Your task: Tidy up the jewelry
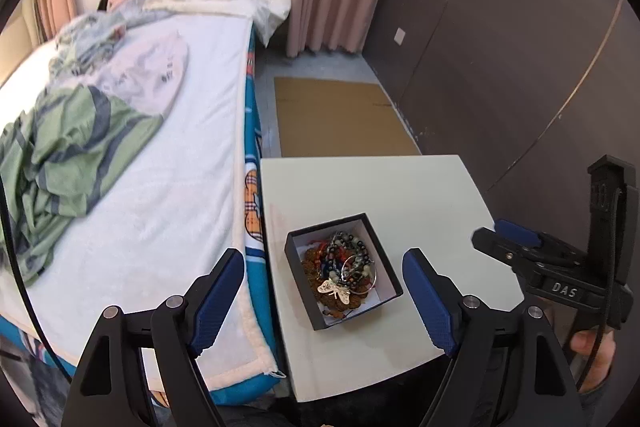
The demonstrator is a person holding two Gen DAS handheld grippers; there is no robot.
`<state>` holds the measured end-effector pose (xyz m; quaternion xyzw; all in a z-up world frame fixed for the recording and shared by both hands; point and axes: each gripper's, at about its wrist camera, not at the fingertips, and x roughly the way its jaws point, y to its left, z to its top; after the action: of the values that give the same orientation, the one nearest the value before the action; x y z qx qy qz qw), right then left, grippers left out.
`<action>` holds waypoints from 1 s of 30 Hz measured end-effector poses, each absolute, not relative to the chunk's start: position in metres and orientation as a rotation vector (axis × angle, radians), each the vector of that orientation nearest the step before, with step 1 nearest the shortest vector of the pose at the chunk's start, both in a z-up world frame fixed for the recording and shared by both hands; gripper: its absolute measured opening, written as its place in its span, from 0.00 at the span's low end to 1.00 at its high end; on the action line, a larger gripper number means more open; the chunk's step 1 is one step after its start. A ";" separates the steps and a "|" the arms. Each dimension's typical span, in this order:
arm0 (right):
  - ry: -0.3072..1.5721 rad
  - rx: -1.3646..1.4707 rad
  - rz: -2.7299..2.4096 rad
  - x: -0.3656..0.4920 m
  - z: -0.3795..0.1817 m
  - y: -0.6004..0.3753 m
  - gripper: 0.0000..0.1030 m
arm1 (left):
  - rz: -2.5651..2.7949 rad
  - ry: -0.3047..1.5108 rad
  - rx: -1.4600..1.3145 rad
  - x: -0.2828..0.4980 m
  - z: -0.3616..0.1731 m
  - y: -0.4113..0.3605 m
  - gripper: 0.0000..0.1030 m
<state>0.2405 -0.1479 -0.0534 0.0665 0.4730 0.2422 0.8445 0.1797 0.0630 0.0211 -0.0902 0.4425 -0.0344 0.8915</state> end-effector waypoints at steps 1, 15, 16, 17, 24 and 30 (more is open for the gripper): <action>0.996 0.138 0.507 0.237 -0.051 -0.152 0.78 | -0.066 0.907 -0.186 0.176 0.023 0.061 0.80; 0.877 0.103 0.485 0.174 -0.005 -0.186 1.00 | -0.054 0.691 -0.188 0.106 0.050 0.038 0.99; 0.873 0.107 0.487 0.169 -0.002 -0.189 1.00 | -0.056 0.677 -0.184 0.100 0.052 0.037 0.99; 0.866 0.106 0.485 0.165 0.001 -0.191 1.00 | -0.055 0.667 -0.180 0.096 0.054 0.035 0.99; 0.755 0.141 0.493 0.125 0.022 -0.214 1.00 | -0.060 0.596 -0.160 0.058 0.065 0.021 0.99; 0.741 0.079 0.469 0.085 0.030 -0.222 1.00 | -0.058 0.541 -0.126 0.020 0.070 0.004 0.99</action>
<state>0.0850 -0.2222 0.0299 0.0384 0.3587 0.2268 0.9047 0.0203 0.0038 0.0698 -0.0623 0.2670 -0.0288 0.9613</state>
